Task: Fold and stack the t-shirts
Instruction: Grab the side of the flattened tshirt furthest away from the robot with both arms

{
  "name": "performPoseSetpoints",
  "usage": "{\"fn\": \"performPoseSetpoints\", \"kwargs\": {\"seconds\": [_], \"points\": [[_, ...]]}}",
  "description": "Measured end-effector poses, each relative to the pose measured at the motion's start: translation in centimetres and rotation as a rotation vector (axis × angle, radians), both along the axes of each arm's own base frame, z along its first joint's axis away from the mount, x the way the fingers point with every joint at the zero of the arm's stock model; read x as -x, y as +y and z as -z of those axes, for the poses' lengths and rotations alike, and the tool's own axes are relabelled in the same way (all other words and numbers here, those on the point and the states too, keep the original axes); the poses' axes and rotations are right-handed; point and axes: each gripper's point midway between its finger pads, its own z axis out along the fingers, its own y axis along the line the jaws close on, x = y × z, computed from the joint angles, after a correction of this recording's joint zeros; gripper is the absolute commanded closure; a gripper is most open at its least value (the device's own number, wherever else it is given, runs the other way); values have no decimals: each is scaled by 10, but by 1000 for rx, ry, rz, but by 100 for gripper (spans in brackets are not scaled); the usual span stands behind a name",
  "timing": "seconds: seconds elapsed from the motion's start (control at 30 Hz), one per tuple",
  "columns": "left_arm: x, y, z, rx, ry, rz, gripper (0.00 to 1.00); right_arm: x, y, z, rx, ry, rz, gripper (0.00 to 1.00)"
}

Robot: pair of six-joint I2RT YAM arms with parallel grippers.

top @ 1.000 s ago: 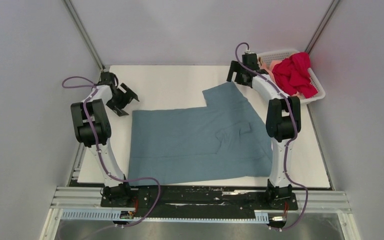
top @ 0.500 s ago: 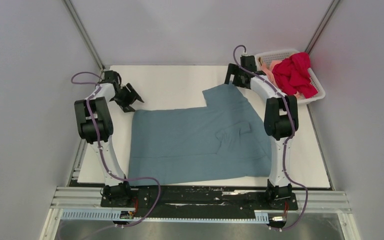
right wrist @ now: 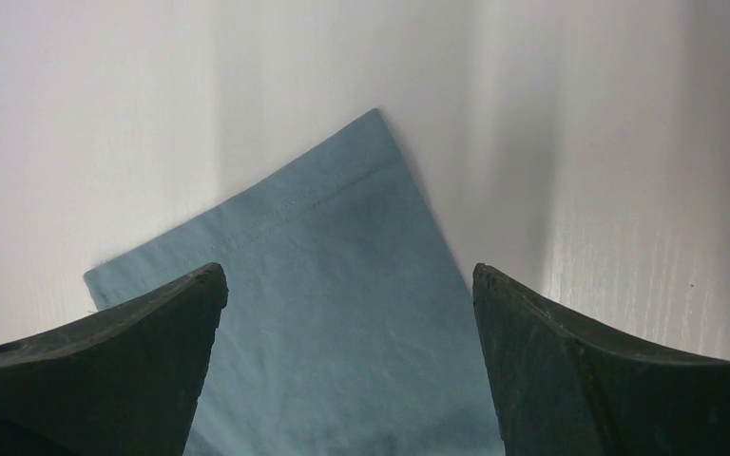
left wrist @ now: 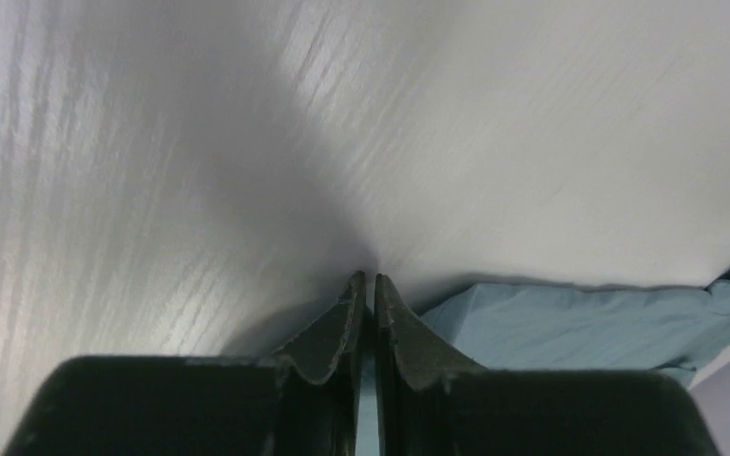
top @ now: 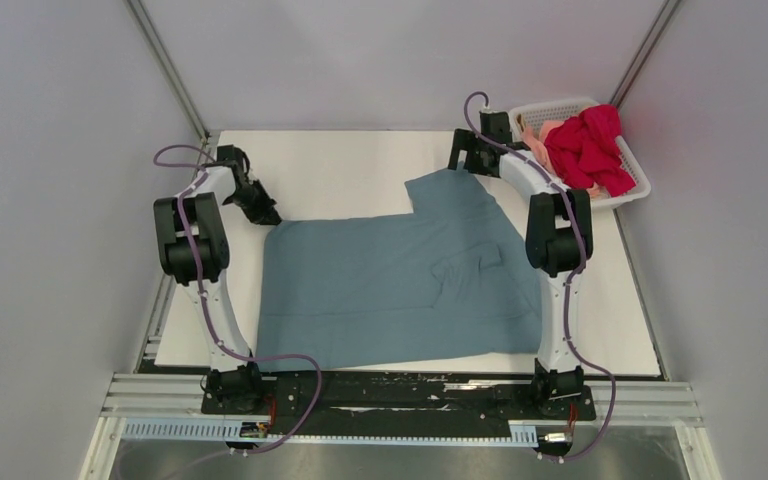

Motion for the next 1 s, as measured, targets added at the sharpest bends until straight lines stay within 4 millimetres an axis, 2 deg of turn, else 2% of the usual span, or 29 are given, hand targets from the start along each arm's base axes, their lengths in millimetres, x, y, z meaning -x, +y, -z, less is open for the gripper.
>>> {"fn": "performPoseSetpoints", "kwargs": {"seconds": [0.03,0.2,0.33,0.6,0.7,0.77,0.8,0.93,1.0], "points": [[2,-1,1,-7,6,12,100,0,0,0,2,0,-1,0],[7,-6,3,-10,20,42,100,-4,-1,1,20,-8,-12,0],[7,-6,2,-19,6,44,100,-19,-1,3,37,-34,-21,3],[15,-2,-3,-55,-22,35,100,-49,2,29,65,-57,-42,13],[17,-2,-6,-58,-37,33,100,-57,7,29,79,-82,-62,23],[18,-3,-7,-58,-44,31,100,-58,8,31,105,-86,-77,39],[20,-3,-7,-58,-46,30,100,-57,9,32,119,-87,-84,44],[24,-3,-7,-60,-51,29,100,-53,20,35,163,-87,-102,53],[25,-3,-9,-69,-57,28,100,-50,23,36,184,-88,-97,61]]}}
